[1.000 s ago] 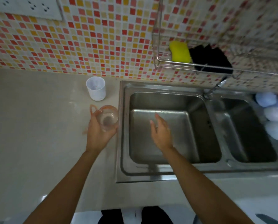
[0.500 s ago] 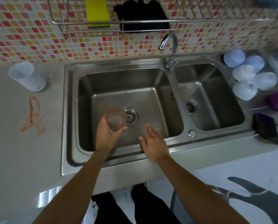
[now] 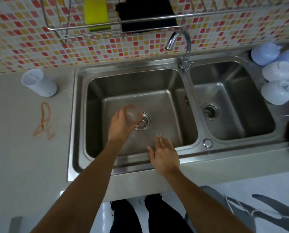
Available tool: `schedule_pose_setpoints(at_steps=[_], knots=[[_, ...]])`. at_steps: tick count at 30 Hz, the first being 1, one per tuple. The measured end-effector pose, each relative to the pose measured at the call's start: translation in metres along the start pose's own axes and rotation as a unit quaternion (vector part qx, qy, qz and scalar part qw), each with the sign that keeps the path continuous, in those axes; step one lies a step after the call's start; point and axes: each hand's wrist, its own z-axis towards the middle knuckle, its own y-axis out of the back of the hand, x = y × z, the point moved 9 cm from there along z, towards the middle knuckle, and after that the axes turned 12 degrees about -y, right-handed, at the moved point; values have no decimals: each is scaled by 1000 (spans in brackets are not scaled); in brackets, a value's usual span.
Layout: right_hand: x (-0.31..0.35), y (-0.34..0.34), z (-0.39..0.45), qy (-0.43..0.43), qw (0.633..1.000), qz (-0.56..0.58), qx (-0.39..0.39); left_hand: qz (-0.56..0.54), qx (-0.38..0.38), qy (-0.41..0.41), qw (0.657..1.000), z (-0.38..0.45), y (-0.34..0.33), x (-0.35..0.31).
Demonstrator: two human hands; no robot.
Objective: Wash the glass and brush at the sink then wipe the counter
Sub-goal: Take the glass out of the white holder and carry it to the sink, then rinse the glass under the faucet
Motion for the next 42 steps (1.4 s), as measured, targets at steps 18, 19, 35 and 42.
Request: schedule_pose_setpoints(at_steps=[18,19,35,42], knots=[[-1,0,1,-11,1000,13,11,280,87,-125,948,32,-2,0],[-1,0,1,-10,1000,12,13,294,84,-133,943,32,-2,0],[0,-2,1,-4,1000,9,10,450,111,-187,866,48,6,-22],[-1,-2,1,-10,1000,11,-2,508,113,-289,804,37,0,-50]])
